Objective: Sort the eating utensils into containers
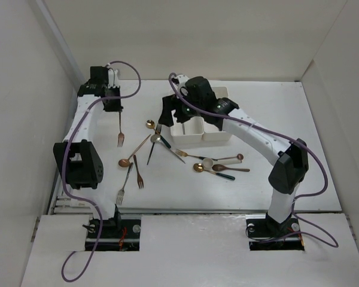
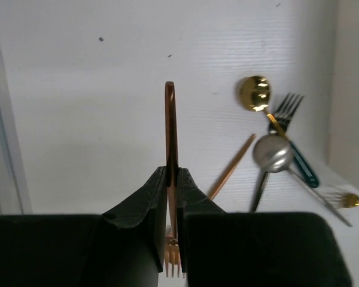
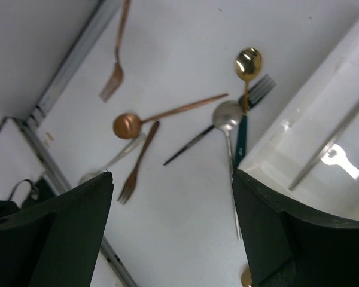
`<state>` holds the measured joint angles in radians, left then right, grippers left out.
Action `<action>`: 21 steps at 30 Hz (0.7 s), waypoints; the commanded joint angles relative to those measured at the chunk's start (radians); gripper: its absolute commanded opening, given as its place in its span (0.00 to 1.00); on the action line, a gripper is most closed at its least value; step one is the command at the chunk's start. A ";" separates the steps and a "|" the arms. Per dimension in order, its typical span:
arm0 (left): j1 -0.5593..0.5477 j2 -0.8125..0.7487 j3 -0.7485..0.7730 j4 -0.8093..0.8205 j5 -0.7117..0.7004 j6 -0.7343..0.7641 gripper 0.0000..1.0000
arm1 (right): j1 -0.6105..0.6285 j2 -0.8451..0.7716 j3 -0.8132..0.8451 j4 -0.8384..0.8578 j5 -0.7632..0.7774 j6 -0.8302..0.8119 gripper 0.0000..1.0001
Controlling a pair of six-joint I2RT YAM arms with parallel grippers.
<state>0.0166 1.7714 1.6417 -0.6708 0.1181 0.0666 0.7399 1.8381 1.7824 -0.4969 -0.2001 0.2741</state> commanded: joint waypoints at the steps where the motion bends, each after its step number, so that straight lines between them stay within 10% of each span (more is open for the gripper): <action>1: -0.001 -0.058 0.098 0.013 0.144 -0.143 0.00 | -0.019 -0.013 -0.012 0.241 -0.168 0.118 0.85; 7: -0.015 -0.144 0.087 0.236 0.406 -0.399 0.00 | -0.007 0.108 0.073 0.442 -0.210 0.280 0.88; 21: -0.060 -0.175 0.004 0.243 0.471 -0.478 0.00 | 0.026 0.329 0.242 0.442 -0.144 0.231 0.76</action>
<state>-0.0395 1.6386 1.6630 -0.4534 0.5507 -0.3855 0.7528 2.1674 1.9526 -0.1238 -0.3397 0.5144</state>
